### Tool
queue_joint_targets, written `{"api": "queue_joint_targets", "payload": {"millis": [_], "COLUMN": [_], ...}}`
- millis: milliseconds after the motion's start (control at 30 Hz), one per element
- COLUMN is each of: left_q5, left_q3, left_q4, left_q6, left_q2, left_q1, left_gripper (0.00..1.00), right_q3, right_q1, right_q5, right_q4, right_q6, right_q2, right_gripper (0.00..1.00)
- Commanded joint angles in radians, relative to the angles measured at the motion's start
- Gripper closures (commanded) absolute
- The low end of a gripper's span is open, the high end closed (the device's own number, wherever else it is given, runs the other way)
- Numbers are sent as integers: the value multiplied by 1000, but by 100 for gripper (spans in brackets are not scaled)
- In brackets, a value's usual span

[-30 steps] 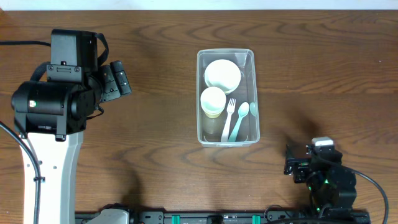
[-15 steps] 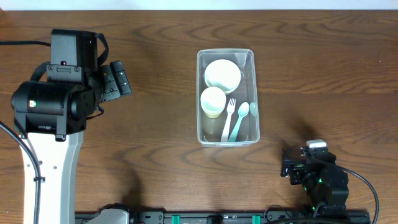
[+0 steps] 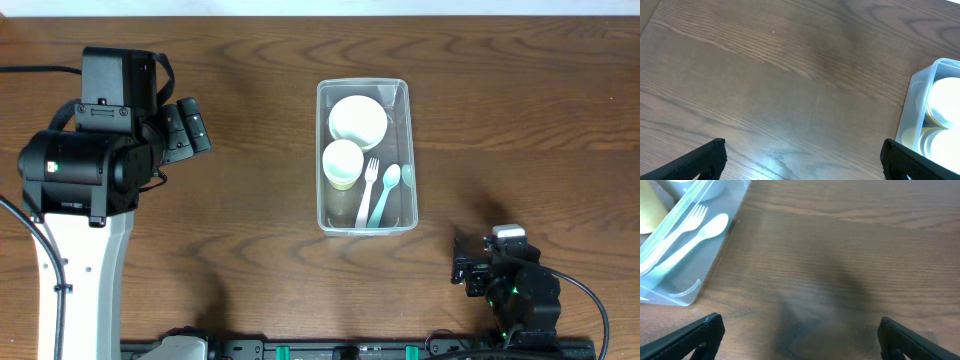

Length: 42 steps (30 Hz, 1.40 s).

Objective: Pack container

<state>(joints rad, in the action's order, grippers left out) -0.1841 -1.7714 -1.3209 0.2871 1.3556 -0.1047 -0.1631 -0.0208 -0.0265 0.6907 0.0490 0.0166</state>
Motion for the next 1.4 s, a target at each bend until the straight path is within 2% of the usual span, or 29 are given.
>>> {"api": "queue_joint_targets", "payload": {"millis": [0,233,367,500,667,867,1067,1367], "left_q5": [-11,-12,-95,-94,-40,16,50,65], "left_q3": [3,13,81,270,624,1031,1312,1490], "left_q4": [-3,-4,50,239,509,747,816,815], "left_q6": [-9,-11,-117,-156,-156,-156,-156,-175], "left_q2": [-3,-48,-168,-353,-609,-889,-1108,-1279], "left_q1": [6,3,4,4,4,17,44,43], "left_gripper": [2,2,2,2,2,2,2,2], "right_q3": [5,5,5,5,5,5,5,5], "right_q1": [8,8,8,8,8,8,8,8], "right_q5": [3,3,3,3,3,3,3,3], "right_q4": [0,0,0,0,0,0,0,0], "right_q6": [16,16,16,16,16,16,16,16], "right_q2": [-11,-11,-11,-11,-11,-11,-11,-11], "right_gripper": [1,1,1,1,1,1,1,1]}}
